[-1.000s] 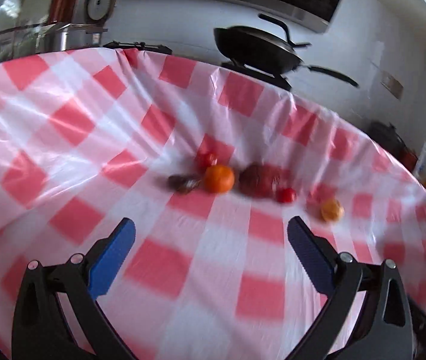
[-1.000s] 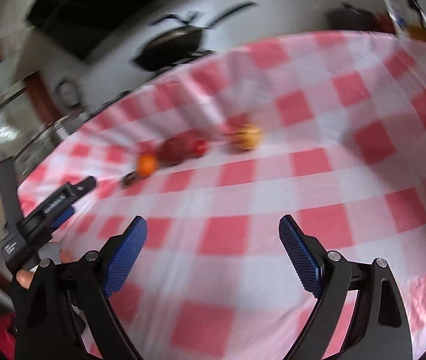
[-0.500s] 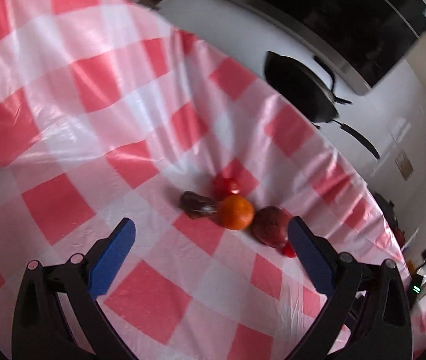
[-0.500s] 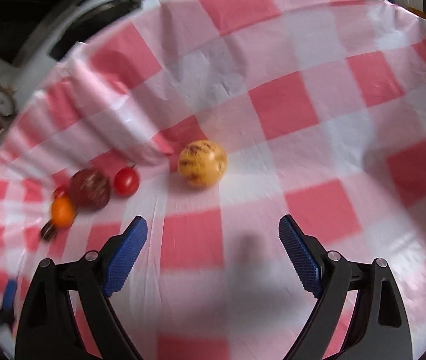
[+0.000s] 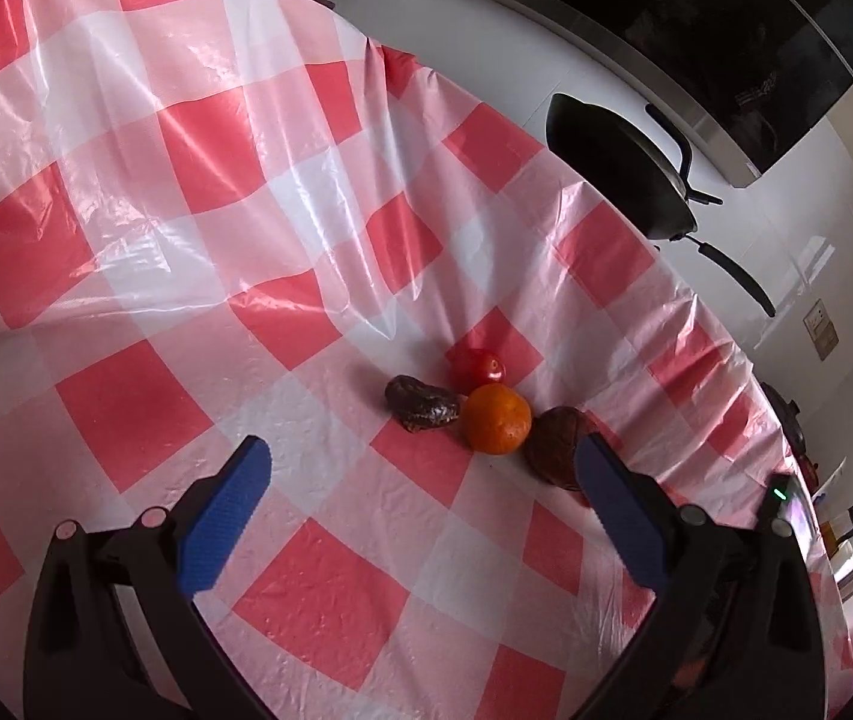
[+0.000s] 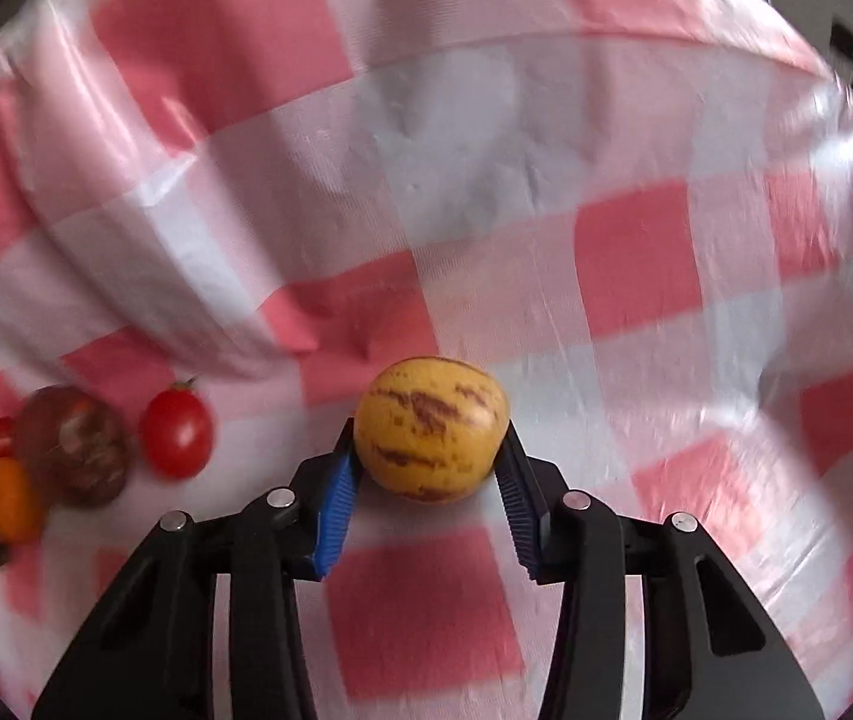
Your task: Organize fruits
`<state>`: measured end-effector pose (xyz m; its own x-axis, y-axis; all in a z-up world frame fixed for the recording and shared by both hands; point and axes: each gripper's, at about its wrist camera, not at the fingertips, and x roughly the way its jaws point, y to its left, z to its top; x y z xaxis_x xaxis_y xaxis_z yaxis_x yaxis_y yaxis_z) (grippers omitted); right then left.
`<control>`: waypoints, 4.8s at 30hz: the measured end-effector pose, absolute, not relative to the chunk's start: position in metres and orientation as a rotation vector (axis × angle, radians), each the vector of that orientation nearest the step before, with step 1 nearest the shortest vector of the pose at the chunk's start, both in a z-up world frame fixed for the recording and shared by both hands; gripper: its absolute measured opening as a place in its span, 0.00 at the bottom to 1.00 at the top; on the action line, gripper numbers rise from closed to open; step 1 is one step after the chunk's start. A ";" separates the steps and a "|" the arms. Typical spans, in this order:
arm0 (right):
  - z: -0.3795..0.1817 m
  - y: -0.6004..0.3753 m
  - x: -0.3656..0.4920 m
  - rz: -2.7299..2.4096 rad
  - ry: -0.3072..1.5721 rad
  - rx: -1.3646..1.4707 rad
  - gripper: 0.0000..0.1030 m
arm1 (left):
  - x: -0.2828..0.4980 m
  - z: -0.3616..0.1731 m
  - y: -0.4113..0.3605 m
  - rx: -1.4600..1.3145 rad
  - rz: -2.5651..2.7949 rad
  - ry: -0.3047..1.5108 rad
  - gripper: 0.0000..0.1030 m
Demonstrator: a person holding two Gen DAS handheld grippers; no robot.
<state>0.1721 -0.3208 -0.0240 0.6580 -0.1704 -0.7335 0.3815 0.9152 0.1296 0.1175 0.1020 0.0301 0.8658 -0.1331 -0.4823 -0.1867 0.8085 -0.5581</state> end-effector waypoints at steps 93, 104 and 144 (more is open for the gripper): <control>-0.020 -0.229 -0.097 0.293 0.718 0.447 0.43 | -0.124 0.057 0.147 -0.262 -0.082 0.515 0.42; -0.012 -0.147 -0.154 0.479 0.752 0.222 0.43 | -0.191 0.042 0.226 -0.293 0.035 0.526 0.42; -0.173 0.172 -0.311 1.111 1.096 -0.847 0.43 | -0.294 -0.107 0.441 -0.489 0.529 0.963 0.42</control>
